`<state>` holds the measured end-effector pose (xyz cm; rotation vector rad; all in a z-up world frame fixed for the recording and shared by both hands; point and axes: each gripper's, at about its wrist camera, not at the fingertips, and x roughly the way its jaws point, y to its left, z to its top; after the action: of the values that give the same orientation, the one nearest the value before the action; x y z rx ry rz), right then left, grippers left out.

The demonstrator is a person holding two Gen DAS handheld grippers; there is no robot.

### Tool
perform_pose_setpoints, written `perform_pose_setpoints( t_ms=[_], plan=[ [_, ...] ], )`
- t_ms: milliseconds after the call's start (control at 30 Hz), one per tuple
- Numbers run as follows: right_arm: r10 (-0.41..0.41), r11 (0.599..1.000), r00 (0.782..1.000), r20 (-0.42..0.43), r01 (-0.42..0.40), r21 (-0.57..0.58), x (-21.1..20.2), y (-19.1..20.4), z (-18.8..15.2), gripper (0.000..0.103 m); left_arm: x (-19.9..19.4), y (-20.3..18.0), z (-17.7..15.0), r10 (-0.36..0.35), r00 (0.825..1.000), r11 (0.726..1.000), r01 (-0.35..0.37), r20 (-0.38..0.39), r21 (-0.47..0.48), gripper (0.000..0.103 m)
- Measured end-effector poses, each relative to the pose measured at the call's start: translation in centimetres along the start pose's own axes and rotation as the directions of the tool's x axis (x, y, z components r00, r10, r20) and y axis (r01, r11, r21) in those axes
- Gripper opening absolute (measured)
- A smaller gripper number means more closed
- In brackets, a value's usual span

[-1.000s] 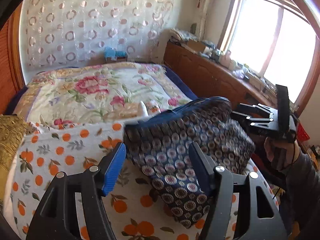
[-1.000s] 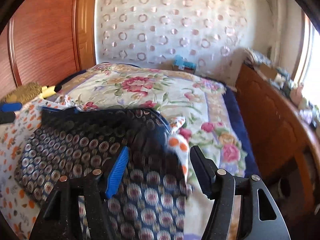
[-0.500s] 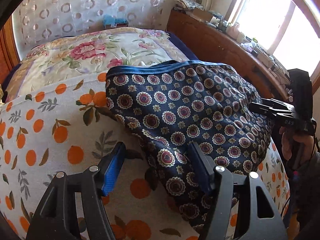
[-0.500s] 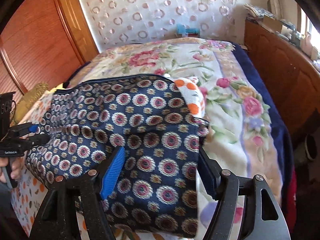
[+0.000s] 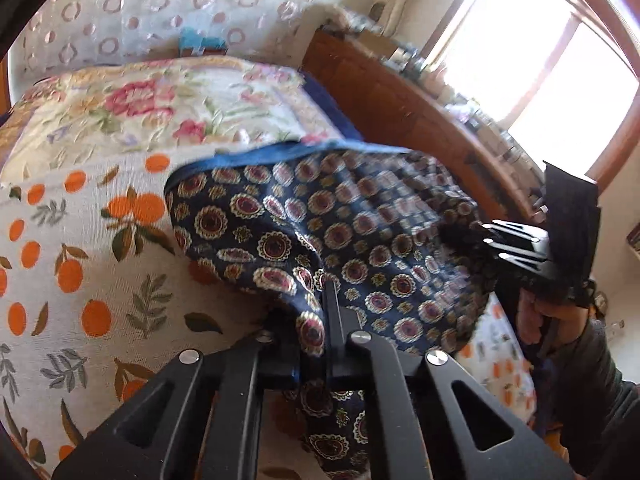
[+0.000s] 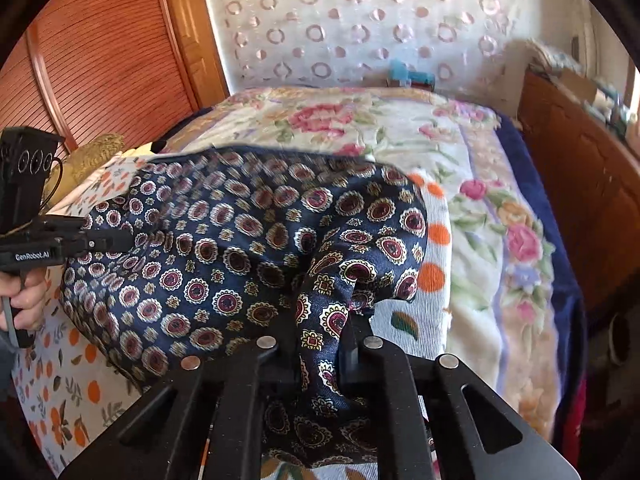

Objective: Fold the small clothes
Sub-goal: 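Lift the bundle with both grippers and carry it toward the yellow plush toy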

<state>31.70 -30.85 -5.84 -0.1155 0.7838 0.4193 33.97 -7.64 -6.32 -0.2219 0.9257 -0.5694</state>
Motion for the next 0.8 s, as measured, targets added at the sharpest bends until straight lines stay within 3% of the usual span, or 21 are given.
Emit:
perform_pose_setpoints(
  t_ms=[167, 333, 533, 800],
  plan=[
    [-0.001, 0.998, 0.995, 0.097, 0.007, -0.056, -3.7, 1.3, 1.5, 0.010, -5.2, -0.7, 0.2, -0.025, 0.994, 0.999, 0.023, 0.108, 0.024, 0.007],
    [0.045, 0.989, 0.984, 0.174, -0.020, -0.145, -5.8, 5.7, 5.0, 0.010, -12.6, 1.0, -0.5, -0.002, 0.974, 1.000, -0.001, 0.227, 0.017, 0.007],
    [0.171, 0.954, 0.960, 0.221, -0.105, -0.282, -4.1, 13.9, 10.9, 0.010, -22.0, 6.2, -2.5, 0.138, 0.928, 0.990, -0.128, 0.347, -0.053, 0.007],
    [0.327, 0.873, 0.925, 0.194, -0.217, -0.436, 3.9, 27.0, 18.8, 0.010, -31.4, 14.8, -6.1, 0.347, 0.839, 0.935, -0.278, 0.419, -0.219, 0.007]
  ],
)
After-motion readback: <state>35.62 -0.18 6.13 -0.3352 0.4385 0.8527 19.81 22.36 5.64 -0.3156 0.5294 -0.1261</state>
